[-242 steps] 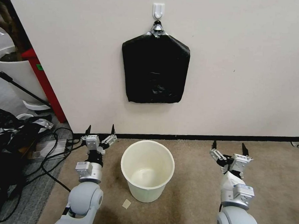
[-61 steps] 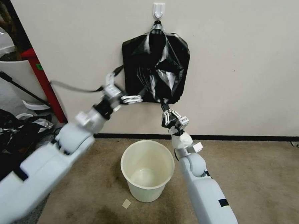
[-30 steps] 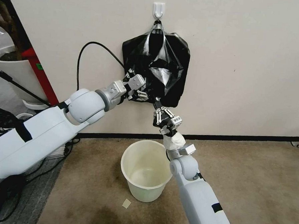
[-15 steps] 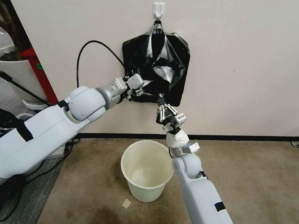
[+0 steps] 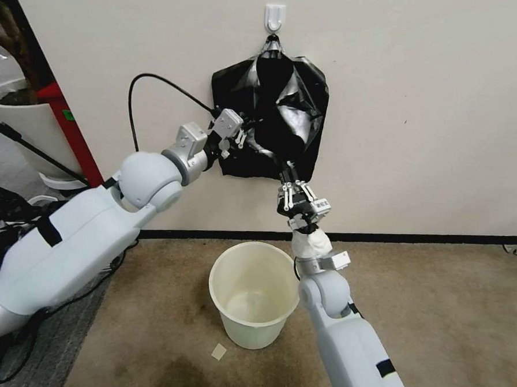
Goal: Place a trash bag onto the trash bin.
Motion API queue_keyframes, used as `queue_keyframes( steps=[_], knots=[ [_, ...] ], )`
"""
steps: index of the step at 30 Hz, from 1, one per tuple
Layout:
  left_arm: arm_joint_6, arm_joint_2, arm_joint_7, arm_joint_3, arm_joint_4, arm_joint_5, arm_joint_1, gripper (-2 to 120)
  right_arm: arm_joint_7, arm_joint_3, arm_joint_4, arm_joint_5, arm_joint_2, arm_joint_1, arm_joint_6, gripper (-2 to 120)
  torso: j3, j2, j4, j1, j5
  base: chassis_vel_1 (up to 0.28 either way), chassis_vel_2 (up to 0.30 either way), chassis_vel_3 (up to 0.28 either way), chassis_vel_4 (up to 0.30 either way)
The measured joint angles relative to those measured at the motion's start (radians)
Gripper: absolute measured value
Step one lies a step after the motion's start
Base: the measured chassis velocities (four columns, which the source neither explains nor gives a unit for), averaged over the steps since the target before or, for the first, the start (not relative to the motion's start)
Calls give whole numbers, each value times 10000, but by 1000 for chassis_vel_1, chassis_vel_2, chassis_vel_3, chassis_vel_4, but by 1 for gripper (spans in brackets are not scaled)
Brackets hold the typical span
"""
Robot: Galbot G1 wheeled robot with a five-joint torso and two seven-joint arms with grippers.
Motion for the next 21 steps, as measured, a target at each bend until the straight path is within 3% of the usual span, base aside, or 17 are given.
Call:
queue_keyframes(
  steps=[3,4,8,11,12,14,21],
  knots=[
    [-603,-179,-45,-319,1,-9,619,0,233,227,833,168,-356,-189,-194,37,0,0,0,0,-1,0,0,0,0],
    [-1139,-335,-47,-559,24,-6,1128,0,785,347,1749,296,-772,-247,-658,43,-1,0,-2,0,-5,0,0,0,0],
    [-1513,-458,-44,-722,85,8,1484,0,1543,380,2367,136,-1300,-104,-1443,53,0,0,-1,-1,-1,0,0,0,0],
    [-1751,-548,16,-937,102,26,1767,0,2224,313,2591,-105,-2470,405,-3247,69,0,0,0,0,2,0,0,0,0],
    [-1751,-548,16,-937,102,26,1767,0,2224,313,2591,-105,-2470,405,-3247,69,0,0,0,0,2,0,0,0,0],
    [-1780,-555,79,-1025,44,29,1863,0,2111,185,2354,42,-3512,899,-4530,81,0,1,0,0,1,0,0,0,0],
    [-1723,-515,126,-1086,-233,34,1988,0,1170,-164,1605,99,-4842,2121,-5458,99,0,1,0,0,-1,0,0,0,0]
  ],
)
